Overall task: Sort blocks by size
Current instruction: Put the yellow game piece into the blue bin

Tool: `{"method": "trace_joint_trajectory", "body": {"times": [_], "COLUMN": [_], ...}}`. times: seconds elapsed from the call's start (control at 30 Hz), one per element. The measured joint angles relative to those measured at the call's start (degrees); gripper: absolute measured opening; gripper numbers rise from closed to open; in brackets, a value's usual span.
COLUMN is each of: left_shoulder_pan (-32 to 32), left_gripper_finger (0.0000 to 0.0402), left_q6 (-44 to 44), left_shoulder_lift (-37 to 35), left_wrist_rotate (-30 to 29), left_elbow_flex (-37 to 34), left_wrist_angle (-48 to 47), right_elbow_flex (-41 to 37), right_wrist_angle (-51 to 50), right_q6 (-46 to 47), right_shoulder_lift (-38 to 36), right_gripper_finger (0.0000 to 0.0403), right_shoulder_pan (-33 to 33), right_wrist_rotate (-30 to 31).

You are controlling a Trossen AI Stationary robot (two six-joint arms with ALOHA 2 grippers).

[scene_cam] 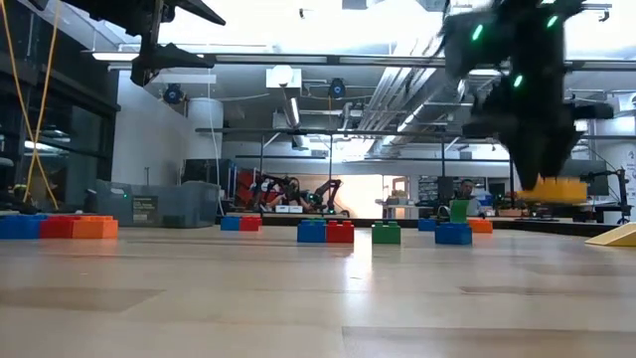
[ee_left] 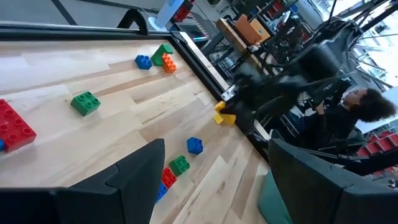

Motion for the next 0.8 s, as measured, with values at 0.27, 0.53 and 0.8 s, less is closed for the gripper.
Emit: {"method": "trace_joint_trajectory", "body": {"times": [0.27,0.53,0.8], "left_shoulder_pan": [0.00,0.00,0.00], "left_gripper_finger": [0.0270,0.0270,0.0270], "left_q6": [-0.61,-0.63,-1.10], "left_shoulder_lift": [0.00,0.00,-0.01], "left_wrist_rotate": [-1.49,-3.80,-5.35], "left_elbow_flex": [0.00,0.00,0.00], "left_wrist_angle": [-0.04,-0.11,-0.09], "right_elbow_flex": [0.04,0.07,0.04], "right_wrist_angle": [17.97,27.32,25.90], "right_q6": [-5.54,13.98,24.64], "right_shoulder_lift": [-14.29,-11.43,-2.72], "right_gripper_finger": [0.0107,0.0107,0.0122], "right_shoulder_pan": [15.12,42.75,50.79], "right_wrist_rotate": [-8.32,-18.92,-19.13]}}
